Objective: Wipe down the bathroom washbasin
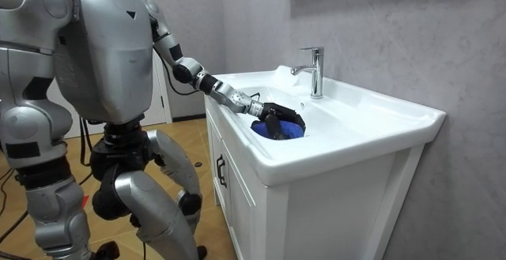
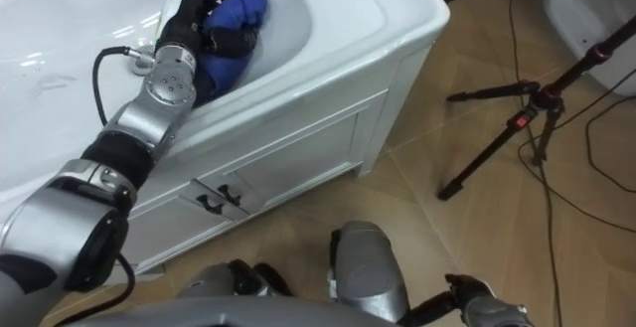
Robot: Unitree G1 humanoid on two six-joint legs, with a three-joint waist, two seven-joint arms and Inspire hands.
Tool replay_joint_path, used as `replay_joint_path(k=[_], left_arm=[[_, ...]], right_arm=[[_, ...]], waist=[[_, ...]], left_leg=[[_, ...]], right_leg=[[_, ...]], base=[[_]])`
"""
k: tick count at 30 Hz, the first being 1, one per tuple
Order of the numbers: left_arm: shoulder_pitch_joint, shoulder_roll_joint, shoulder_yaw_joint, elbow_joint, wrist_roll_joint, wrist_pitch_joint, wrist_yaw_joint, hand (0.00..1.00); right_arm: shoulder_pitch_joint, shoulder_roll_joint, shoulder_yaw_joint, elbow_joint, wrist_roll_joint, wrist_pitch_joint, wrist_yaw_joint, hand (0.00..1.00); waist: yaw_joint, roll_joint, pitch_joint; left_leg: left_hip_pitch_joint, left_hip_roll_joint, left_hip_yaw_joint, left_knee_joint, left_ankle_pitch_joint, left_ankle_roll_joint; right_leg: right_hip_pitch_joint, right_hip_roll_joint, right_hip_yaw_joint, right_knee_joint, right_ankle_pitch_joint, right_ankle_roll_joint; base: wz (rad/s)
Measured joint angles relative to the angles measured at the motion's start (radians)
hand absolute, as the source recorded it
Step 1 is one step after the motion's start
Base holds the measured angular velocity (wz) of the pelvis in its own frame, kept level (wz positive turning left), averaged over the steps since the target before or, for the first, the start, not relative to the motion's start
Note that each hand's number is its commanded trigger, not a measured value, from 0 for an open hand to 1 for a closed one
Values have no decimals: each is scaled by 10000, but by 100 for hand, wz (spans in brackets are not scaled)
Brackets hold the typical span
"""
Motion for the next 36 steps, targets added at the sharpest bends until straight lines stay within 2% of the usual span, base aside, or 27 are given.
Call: replay_joint_path(k=[3,4,10,14,18,21,24,27,29,31,33,35,36], left_arm=[[-3,4,-9,3,1,-90,-18,100],[-6,4,-8,5,61,-114,-20,100],[0,17,-5,11,561,-168,9,100],[34,185,-133,58,1420,-391,29,100],[25,315,-124,242,1945,-470,108,100],[5,487,-103,589,2626,-541,257,100],[-96,752,38,1069,3573,-549,357,100],[-101,1223,371,1482,4608,-525,407,100],[-121,1668,424,1800,5269,-254,538,100],[-135,1985,387,2059,5927,-78,695,100],[-142,2426,357,2361,6661,228,894,100],[-220,2786,260,2634,7159,540,912,100],[-265,2858,225,2744,7310,619,901,100]], right_arm=[[-68,-14,-7,-3,1,-1,1,0],[-63,-27,-8,-6,2,1,1,0],[-12,-16,-31,-31,-13,43,23,0],[-54,-22,-31,1,-22,119,24,0],[-52,-41,-32,-4,3,147,14,0],[-65,-80,-54,-38,4,319,3,0],[1,-94,-76,-64,-86,329,-9,0],[-12,-98,-488,-49,-121,327,12,0],[-50,-146,-561,-46,-329,329,12,0],[-40,-199,-560,-10,-433,348,4,0],[14,-282,-559,-78,-429,344,-4,0],[-39,-329,-556,-147,-370,343,1,0],[-86,-354,-555,-146,-340,343,0,0]], waist=[[8,58,40],[4,38,85],[19,49,98],[17,-2,126],[33,-54,133],[36,-57,131],[43,-96,125],[65,-96,111],[28,-51,63],[50,8,25],[94,76,-10],[137,109,-8],[150,124,-4]], left_leg=[[-11,5,-5,14,-7,-5],[-20,19,-8,37,-26,-7],[-70,47,5,127,-87,-43],[9,25,83,112,-81,-34],[36,39,102,149,-93,-54],[38,159,130,254,-139,-125],[-6,231,117,332,-163,-154],[-39,344,239,376,-173,-192],[-94,440,269,438,-165,-219],[-135,540,275,516,-179,-262],[-236,767,326,689,-222,-345],[-347,854,322,793,-236,-387],[-399,853,321,801,-226,-400]], right_leg=[[-2,2,-7,2,-3,-1],[-12,10,-9,9,-6,0],[-90,7,31,119,-43,-15],[-104,-18,106,188,-71,-12],[-105,-15,132,259,-107,-32],[-100,57,143,284,-111,-77],[-131,110,139,329,-130,-143],[-276,233,284,360,-133,-226],[-325,299,278,371,-93,-294],[-366,387,297,378,-87,-317],[-467,578,343,377,-13,-402],[-588,619,327,455,-16,-485],[-634,617,334,484,-14,-498]], base=[[0],[0],[0],[-3],[-1],[-6],[-2],[-16],[-9],[-9],[-18],[-12],[-6]])
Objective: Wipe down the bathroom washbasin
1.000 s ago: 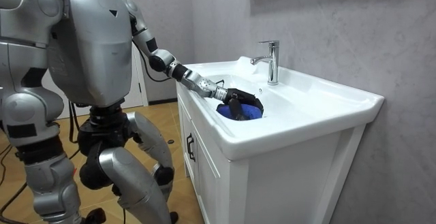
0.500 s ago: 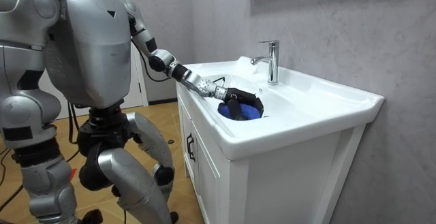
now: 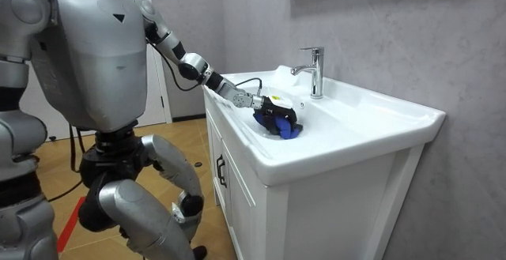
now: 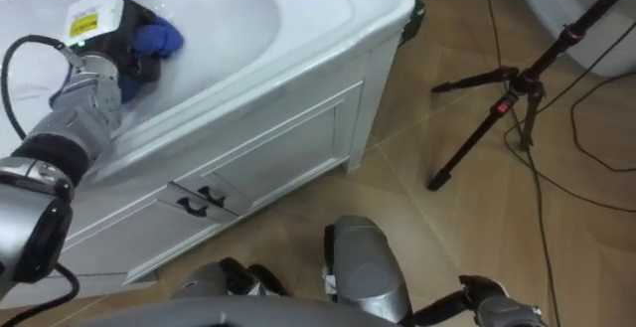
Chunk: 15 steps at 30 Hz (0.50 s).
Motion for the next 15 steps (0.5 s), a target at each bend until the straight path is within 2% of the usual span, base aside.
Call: replay_joint_path(k=[2,9,15], left_arm=[[-87,182,-239,132,184,194,31,100],[-228,204,-517,271,452,463,8,100],[-250,321,-540,292,1376,548,-95,100]], right_arm=[[-136,-70,6,-12,219,-4,-12,0],[-354,-62,6,-120,340,-68,-69,0],[-356,-35,-163,-378,349,-27,-321,0]], waist=[[135,15,19],[189,66,36],[196,70,31]], left_leg=[[-158,-16,0,41,34,-43],[-398,-9,-154,61,119,-183],[-544,-10,-334,84,155,-246]], right_leg=[[-167,-27,37,148,-16,-56],[-281,-38,-87,195,-47,-158],[-296,-29,-223,177,-65,-202]], base=[[0],[5],[5]])
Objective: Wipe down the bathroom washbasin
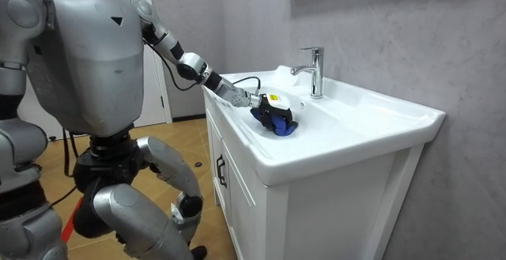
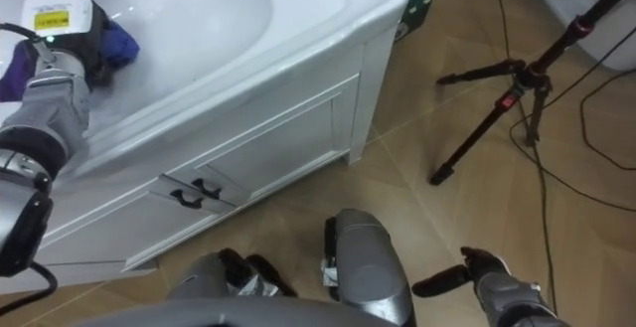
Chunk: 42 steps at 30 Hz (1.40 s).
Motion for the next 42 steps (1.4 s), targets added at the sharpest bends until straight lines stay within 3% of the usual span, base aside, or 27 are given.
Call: replay_joint_path(k=[4,19,24,27,34,38,42], left_arm=[[1,228,13,5,568,138,-165,100],[3,555,28,342,906,481,-593,100],[59,558,31,328,938,506,-822,100],[78,558,41,303,938,506,-928,100],[321,558,536,40,942,491,-993,100],[869,558,1031,-467,960,274,-888,100],[1001,557,1047,-756,957,154,-792,100]], right_arm=[[38,26,-64,-4,-7,14,-183,0],[396,28,-102,-420,-24,-11,-289,0],[392,16,-114,-385,-28,-15,-479,0],[391,-45,-124,-333,-53,-15,-507,0],[375,-53,-124,-292,-103,-31,-528,0],[467,-63,-160,-251,-103,-62,-501,0],[591,-49,-424,-272,-102,-67,-467,0]], waist=[[100,-58,-7],[517,-71,-24],[686,-34,-34],[762,94,-92],[1144,224,-141],[1231,237,-160],[1330,264,-197]], left_leg=[[-19,6,-59,-2,17,-24],[274,-26,-171,-146,25,-34],[489,-170,-182,-359,43,1],[528,-228,-232,-424,67,44],[817,-473,-486,-592,82,87],[1124,-685,-581,-869,112,77],[1274,-726,-740,-1021,154,81]], right_leg=[[2,1,-80,-24,8,-26],[453,24,-243,-293,7,-9],[685,-33,-256,-427,-13,66],[835,-95,-411,-519,-43,111],[1296,-231,-600,-668,-140,234],[1730,-331,-756,-876,-203,313],[2073,-351,-975,-1120,-210,356]], base=[[4],[1],[3],[15],[11],[13],[18]])
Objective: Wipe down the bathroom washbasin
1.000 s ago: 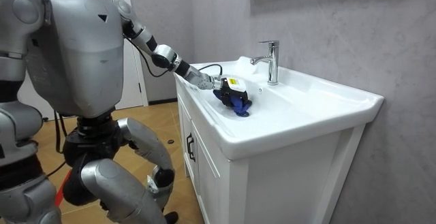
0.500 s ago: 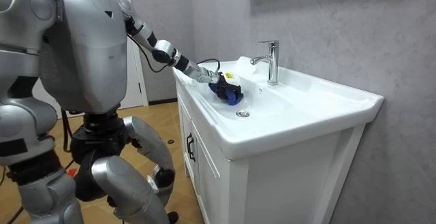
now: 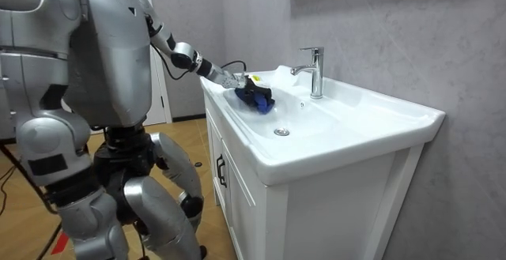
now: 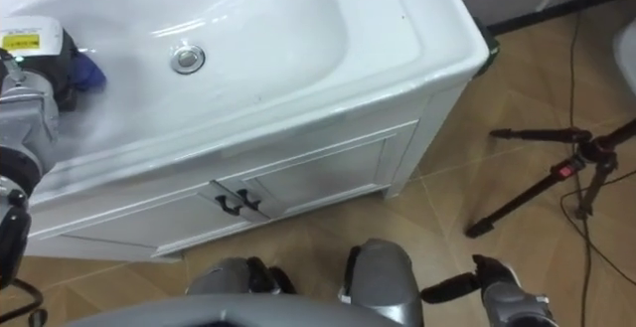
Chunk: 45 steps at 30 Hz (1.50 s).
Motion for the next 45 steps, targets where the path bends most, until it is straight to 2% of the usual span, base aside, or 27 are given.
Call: replay_joint_path(k=[7,8,13,16,19,23,25,26,29,33,36,40,43,45], left_arm=[[241,-25,2,-149,-11,-268,224,100],[270,-26,2,-208,-12,-284,224,100],[510,-27,4,-588,-28,-305,197,100],[742,-28,14,-853,-206,-307,205,100],[1057,-27,372,-1130,-335,-307,206,100],[1183,-27,573,-1177,-468,-306,202,100],[1187,-20,826,-1193,-515,-305,203,100],[1187,-19,1057,-1225,-517,-298,204,100],[1187,8,1451,-1326,-522,-168,207,100],[1195,58,1604,-1842,-571,-73,232,100],[1296,57,1609,-2204,-1197,-101,266,100],[1313,57,1965,-3099,-1831,-197,343,100],[1444,57,1993,-3676,-2487,-202,686,100],[1568,56,2005,-3941,-2485,-211,801,100]], right_arm=[[-99,-4,-74,-104,9,-22,29,0],[-88,-2,-73,-102,9,-21,35,0],[-87,-9,-71,-103,-1,-30,199,0],[-28,-18,-89,-83,3,-27,218,0],[0,-25,-98,-124,13,-6,196,0],[73,-75,-270,-120,40,-14,145,0],[161,-116,-566,-112,23,-36,139,0],[234,-164,-731,-106,28,-47,139,0],[530,-287,-1012,-96,14,-50,130,0],[843,-333,-1258,-84,16,-50,93,0],[992,-367,-1267,-80,11,-191,-9,0],[1154,-372,-1412,-216,7,-442,-17,0],[1254,-376,-1449,-412,19,-464,-93,0],[1377,-374,-1450,-464,-2,-490,-93,0]], waist=[[232,-42,-34],[288,-73,-56],[456,-105,-207],[546,-78,-218],[575,18,-273],[603,239,-267],[599,311,-300],[607,345,-288],[569,352,-296],[607,326,-275],[708,317,-266],[857,297,-263],[903,311,-262],[874,317,-267]], left_leg=[[480,-203,-220,-388,123,-100],[592,-288,-315,-513,180,-129],[836,-420,-572,-763,257,-212],[1124,-481,-602,-958,292,-251],[1368,-506,-556,-1168,307,-275],[1775,-536,-553,-1394,320,-301],[1905,-659,-584,-1586,342,-332],[2039,-719,-581,-1781,366,-341],[2229,-881,-632,-2133,542,-347],[2273,-946,-806,-2256,570,-360],[2566,-1015,-818,-2528,585,-383],[2590,-1027,-853,-2644,587,-381],[2847,-1039,-849,-2941,600,-369],[3056,-1055,-838,-3081,600,-369]], right_leg=[[600,28,-216,-458,8,37],[725,19,-248,-550,15,50],[1125,52,-442,-899,27,84],[1459,63,-518,-1136,40,119],[1696,110,-499,-1372,63,175],[2110,188,-473,-1694,127,261],[2193,158,-472,-1776,136,278],[2284,143,-474,-1857,150,302],[2489,81,-560,-2078,179,365],[2667,100,-754,-2286,210,410],[2959,159,-757,-2616,282,497],[3070,231,-776,-2920,410,581],[3362,311,-724,-3238,577,662],[3575,390,-615,-3540,682,708]], base=[[7],[11],[11],[8],[-1],[0],[0],[0],[8],[14],[2],[0],[0],[0]])
